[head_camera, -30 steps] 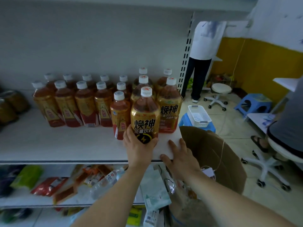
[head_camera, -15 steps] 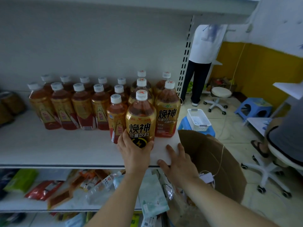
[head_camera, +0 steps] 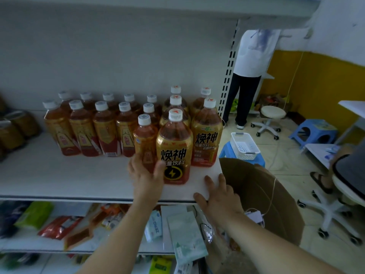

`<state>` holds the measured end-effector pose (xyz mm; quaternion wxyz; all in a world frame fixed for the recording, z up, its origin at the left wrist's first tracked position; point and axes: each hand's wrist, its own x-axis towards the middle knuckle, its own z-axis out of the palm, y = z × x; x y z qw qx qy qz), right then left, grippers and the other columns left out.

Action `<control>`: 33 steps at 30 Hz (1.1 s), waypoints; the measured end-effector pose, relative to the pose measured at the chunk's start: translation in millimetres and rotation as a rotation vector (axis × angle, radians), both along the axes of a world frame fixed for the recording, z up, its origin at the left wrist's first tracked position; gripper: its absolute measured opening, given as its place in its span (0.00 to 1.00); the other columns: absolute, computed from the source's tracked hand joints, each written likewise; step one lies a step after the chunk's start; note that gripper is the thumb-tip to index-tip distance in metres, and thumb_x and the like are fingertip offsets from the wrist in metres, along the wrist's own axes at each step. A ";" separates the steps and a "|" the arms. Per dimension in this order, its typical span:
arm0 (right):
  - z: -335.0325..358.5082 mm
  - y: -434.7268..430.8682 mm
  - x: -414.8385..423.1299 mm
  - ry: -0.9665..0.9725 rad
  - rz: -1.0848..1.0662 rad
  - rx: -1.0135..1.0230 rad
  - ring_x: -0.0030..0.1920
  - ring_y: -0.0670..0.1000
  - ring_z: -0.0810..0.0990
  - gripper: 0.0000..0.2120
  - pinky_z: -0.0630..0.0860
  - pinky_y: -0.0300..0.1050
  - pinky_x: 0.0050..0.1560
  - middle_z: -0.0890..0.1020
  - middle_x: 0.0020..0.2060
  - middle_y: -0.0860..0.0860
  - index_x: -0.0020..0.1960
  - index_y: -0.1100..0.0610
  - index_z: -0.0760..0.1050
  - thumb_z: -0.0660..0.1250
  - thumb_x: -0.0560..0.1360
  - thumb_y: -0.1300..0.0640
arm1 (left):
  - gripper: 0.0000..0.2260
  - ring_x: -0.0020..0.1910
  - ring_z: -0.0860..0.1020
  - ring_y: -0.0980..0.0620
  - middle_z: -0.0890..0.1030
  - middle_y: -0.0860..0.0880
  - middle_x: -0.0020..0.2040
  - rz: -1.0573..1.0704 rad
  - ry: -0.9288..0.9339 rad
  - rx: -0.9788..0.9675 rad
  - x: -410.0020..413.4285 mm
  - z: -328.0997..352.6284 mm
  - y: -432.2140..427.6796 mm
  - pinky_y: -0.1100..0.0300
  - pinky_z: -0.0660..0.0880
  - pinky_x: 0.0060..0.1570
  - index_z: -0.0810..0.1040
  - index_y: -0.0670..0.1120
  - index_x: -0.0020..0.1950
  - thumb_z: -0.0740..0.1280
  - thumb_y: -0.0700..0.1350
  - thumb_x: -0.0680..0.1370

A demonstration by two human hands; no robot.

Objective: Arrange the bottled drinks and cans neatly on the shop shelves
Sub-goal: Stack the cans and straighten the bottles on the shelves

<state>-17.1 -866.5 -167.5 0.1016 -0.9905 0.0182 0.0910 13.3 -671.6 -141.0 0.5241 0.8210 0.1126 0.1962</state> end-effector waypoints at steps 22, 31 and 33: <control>-2.1 16.8 14.6 -0.033 -0.036 0.006 0.75 0.64 0.45 0.36 0.60 0.60 0.69 0.45 0.77 0.57 0.76 0.46 0.44 0.46 0.75 0.30 | 0.49 0.73 0.60 0.48 0.56 0.52 0.75 -0.225 -0.031 -0.113 17.4 2.4 31.6 0.43 0.63 0.69 0.46 0.59 0.76 0.73 0.63 0.64; 1.5 17.1 15.3 0.010 -0.044 -0.023 0.75 0.65 0.45 0.36 0.56 0.63 0.71 0.44 0.77 0.57 0.77 0.46 0.42 0.45 0.75 0.30 | 0.62 0.76 0.47 0.50 0.43 0.53 0.78 -0.176 0.079 0.113 20.3 2.1 17.5 0.49 0.52 0.73 0.35 0.54 0.76 0.80 0.54 0.60; 9.7 16.3 17.1 0.073 -0.058 -0.005 0.76 0.64 0.45 0.36 0.52 0.65 0.72 0.45 0.77 0.55 0.77 0.44 0.44 0.48 0.75 0.30 | 0.59 0.75 0.53 0.48 0.50 0.52 0.77 -0.199 0.101 0.090 19.0 7.4 25.4 0.45 0.58 0.72 0.41 0.57 0.76 0.80 0.57 0.58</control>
